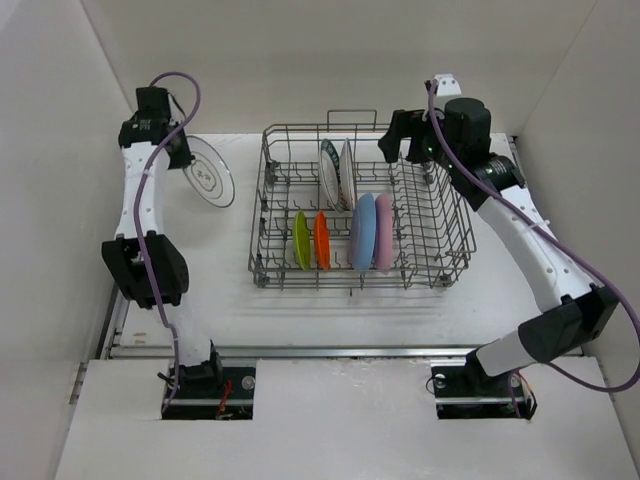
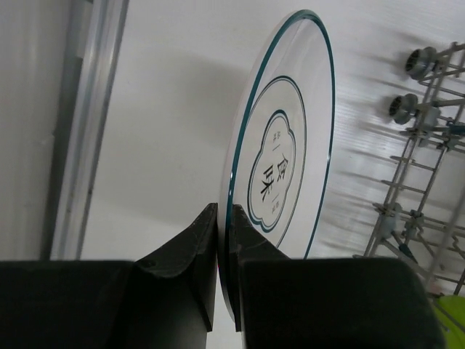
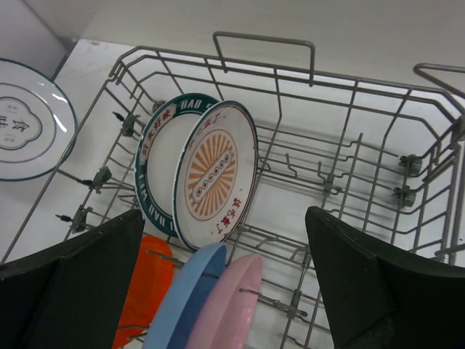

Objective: Unload the plates from the dish rack

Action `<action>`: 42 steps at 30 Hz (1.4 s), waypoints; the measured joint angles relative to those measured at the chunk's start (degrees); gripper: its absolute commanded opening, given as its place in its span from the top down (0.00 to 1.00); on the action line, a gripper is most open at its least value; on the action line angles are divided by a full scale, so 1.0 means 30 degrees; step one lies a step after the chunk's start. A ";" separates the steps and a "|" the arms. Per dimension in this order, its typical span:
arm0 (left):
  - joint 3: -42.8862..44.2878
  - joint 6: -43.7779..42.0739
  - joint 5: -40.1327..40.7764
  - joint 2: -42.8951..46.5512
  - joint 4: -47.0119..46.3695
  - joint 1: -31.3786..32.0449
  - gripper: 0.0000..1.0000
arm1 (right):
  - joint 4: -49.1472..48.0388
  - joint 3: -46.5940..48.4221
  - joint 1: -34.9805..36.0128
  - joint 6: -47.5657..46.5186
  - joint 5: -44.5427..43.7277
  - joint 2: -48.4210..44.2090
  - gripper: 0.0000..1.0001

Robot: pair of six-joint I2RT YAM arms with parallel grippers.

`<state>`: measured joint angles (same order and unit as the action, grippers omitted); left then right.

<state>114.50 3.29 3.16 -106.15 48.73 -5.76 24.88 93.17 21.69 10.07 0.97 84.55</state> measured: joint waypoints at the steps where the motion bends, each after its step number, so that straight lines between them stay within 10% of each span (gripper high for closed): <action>1: -0.0750 0.0102 -0.0692 0.0000 -0.0372 -0.0590 1.00 | -0.0015 0.0000 0.0051 0.0000 0.0204 0.0109 0.02; 9: -0.4357 0.0262 -0.6397 -0.2557 -0.2164 -0.4044 1.00 | -0.0729 0.0022 0.0051 0.1078 0.2368 0.1348 0.02; 16: -0.3942 -0.0102 -1.0608 -0.6120 -0.1683 -0.5566 0.75 | -0.1690 -0.0503 0.0051 0.2557 0.3752 0.1705 0.02; 25: -0.3577 -0.0685 -1.0018 -0.7133 -0.1071 -0.5391 0.58 | -0.1800 -0.1078 0.0051 0.3745 0.4051 0.2339 0.02; 27: -0.3490 -0.0787 -0.9566 -0.7009 -0.1093 -0.5362 0.29 | -0.1690 -0.1188 0.0051 0.3818 0.3774 0.2419 0.02; 31: -0.3249 -0.0852 -0.7592 -0.6331 -0.0925 -0.5158 0.15 | -0.1545 -0.1610 0.0051 0.3949 0.3300 0.2419 0.02; 42: 0.0211 -0.1676 -0.3147 -0.1559 -0.0495 -0.0670 0.07 | -0.0605 -0.0925 0.0051 0.4007 0.2259 0.2739 0.02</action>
<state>115.13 -1.74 -6.28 -110.83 47.24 -7.77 23.07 90.39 21.85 22.09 7.75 92.77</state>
